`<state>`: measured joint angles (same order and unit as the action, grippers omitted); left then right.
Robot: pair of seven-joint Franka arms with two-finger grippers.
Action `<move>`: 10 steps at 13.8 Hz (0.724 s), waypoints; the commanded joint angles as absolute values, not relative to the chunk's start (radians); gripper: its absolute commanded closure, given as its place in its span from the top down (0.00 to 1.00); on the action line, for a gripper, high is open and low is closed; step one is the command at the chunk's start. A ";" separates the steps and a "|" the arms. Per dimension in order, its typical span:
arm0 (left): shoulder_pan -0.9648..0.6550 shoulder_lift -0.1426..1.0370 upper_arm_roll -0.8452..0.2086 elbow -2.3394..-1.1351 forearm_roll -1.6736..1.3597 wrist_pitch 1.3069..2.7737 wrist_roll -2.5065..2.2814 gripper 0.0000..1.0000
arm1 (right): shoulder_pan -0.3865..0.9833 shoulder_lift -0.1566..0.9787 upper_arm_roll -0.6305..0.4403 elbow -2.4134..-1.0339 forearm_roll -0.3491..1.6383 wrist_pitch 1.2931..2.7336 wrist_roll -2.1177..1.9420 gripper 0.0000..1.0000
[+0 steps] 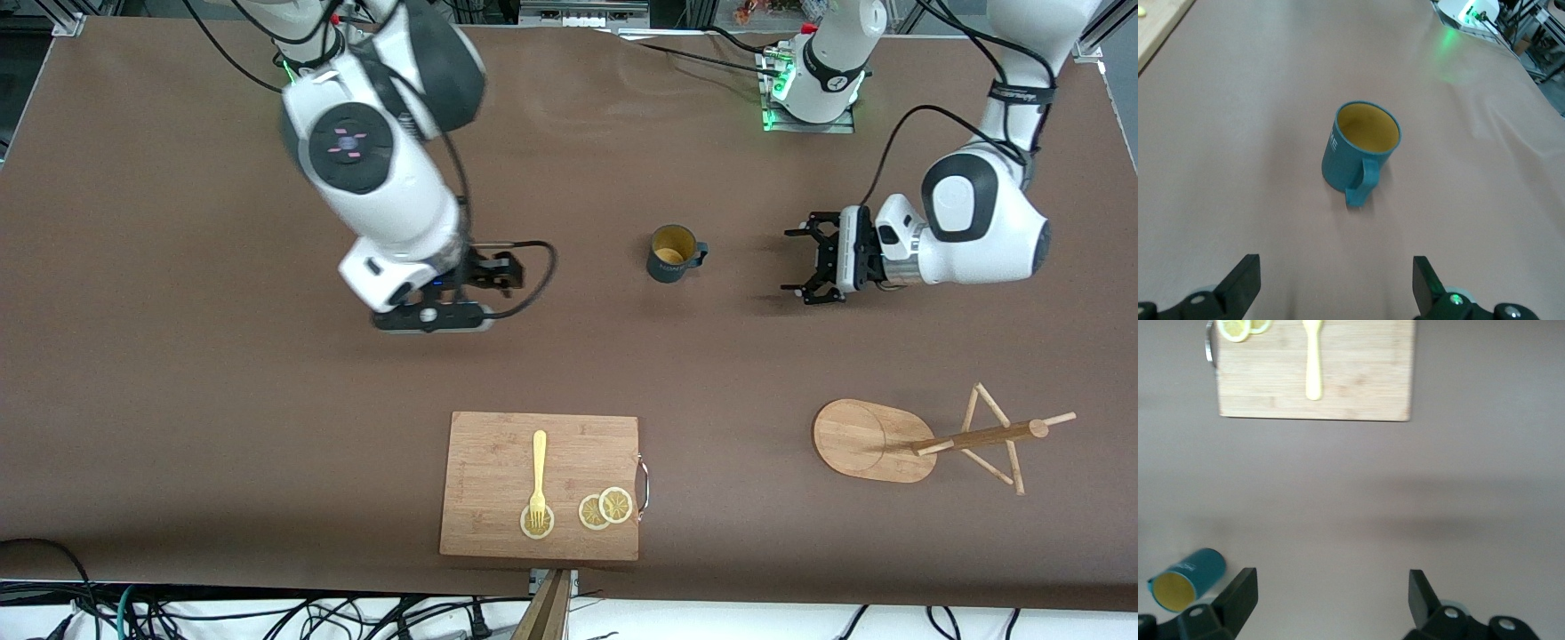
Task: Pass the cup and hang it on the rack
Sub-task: 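Set the teal mug upright and open the right gripper, withdrawing it, then grasp the teal mug by its handle with the left gripper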
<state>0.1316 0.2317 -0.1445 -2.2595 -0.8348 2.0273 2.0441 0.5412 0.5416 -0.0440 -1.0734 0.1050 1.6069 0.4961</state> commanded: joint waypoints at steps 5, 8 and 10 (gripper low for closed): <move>0.130 0.299 -0.205 -2.413 -1.196 2.160 2.440 1.00 | 0.537 0.154 -0.287 -1.422 0.104 1.516 0.144 1.00; 0.123 0.348 -0.232 -2.427 -1.308 2.200 2.571 1.00 | 0.419 0.037 -0.251 -1.561 0.098 1.523 0.085 1.00; 0.115 0.373 -0.235 -2.450 -1.380 2.200 2.627 1.00 | 0.259 0.017 -0.130 -1.574 0.089 1.519 0.016 1.00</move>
